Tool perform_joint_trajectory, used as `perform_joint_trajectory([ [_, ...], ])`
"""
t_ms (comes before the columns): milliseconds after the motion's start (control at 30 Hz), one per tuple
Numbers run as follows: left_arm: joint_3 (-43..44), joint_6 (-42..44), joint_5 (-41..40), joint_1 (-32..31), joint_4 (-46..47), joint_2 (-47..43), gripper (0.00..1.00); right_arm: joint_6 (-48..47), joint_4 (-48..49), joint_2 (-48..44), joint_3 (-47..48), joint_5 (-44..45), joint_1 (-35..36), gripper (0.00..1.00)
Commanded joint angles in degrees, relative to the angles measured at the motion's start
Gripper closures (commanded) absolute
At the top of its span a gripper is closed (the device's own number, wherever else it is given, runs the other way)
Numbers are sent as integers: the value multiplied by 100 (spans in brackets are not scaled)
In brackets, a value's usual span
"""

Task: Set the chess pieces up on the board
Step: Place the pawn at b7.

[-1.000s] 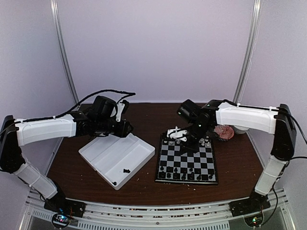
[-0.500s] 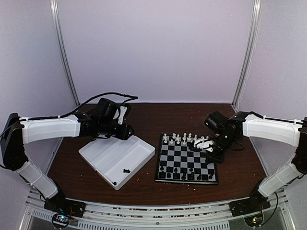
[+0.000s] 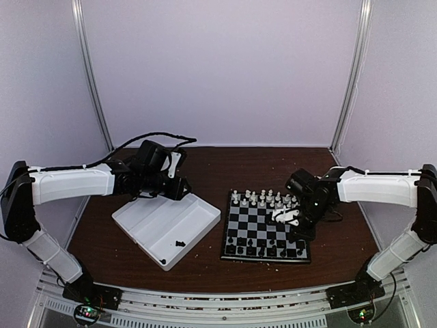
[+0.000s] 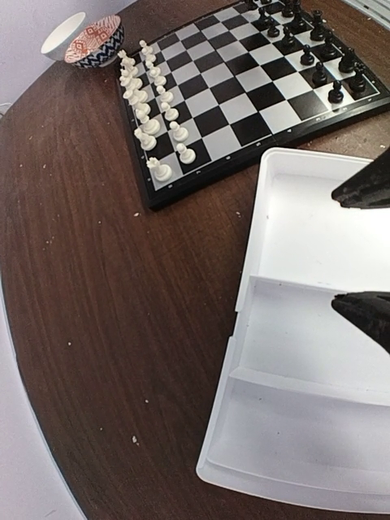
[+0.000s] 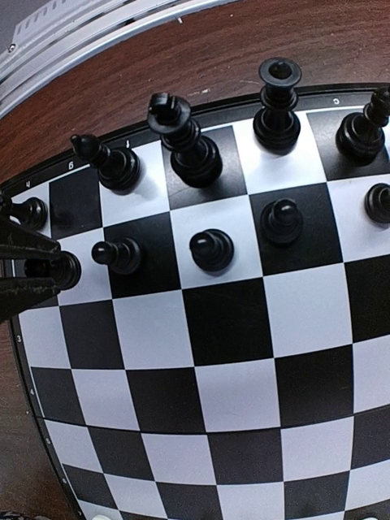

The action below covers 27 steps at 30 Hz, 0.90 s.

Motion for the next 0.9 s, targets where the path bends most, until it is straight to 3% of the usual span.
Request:
perform_joint_trajectory([
  [0,85,30,31,16,125,1,64,-4,120,110,-48,-43,81,92],
  [533,67,48,58,17,150,40,64,20,145,118,-190,82,87,89],
  [867,56,48,110,17,46,50,64,30,139,-19,-184,50,86,82],
])
